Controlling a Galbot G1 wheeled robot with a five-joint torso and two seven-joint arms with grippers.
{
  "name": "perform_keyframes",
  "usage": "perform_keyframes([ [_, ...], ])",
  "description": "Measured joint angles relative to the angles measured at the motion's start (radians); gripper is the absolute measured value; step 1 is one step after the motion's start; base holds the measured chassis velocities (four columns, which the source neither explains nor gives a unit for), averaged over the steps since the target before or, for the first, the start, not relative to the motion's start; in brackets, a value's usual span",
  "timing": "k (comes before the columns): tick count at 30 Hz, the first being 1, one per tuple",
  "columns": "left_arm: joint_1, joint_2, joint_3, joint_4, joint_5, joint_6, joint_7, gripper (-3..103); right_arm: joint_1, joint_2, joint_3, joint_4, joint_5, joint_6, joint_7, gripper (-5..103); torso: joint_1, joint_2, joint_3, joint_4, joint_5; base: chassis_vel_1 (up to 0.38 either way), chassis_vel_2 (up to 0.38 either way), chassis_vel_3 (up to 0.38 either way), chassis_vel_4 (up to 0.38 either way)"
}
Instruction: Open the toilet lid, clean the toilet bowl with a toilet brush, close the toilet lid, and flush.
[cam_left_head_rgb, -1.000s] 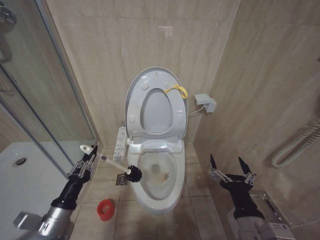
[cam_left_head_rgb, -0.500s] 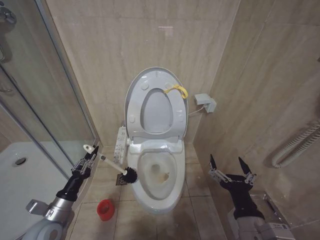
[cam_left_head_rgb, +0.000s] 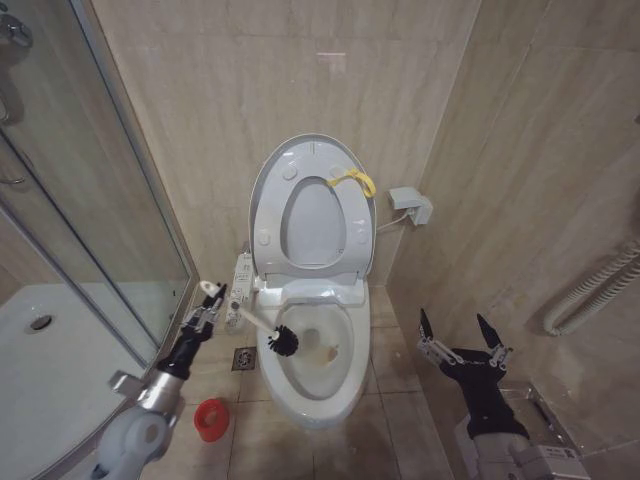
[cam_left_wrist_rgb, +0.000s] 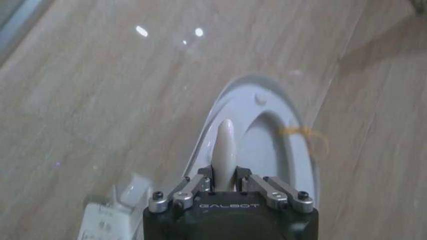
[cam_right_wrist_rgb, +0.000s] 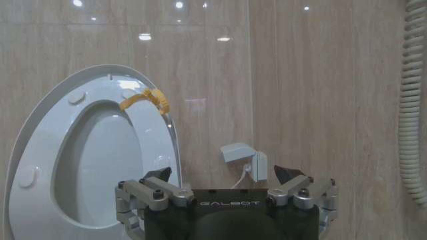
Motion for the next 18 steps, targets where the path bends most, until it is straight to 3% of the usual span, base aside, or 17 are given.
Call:
perform_keyframes([
  [18, -0.262, -0.065, 0.219, 0.317, 0.184, -0.062, 0.034, 20, 0.0, 0.0, 0.0, 0.0, 0.0, 0.0, 0.0, 100, 0.0, 0.0, 0.0, 0.0001, 0.0, 0.0, 0.0, 0.0, 0.0],
])
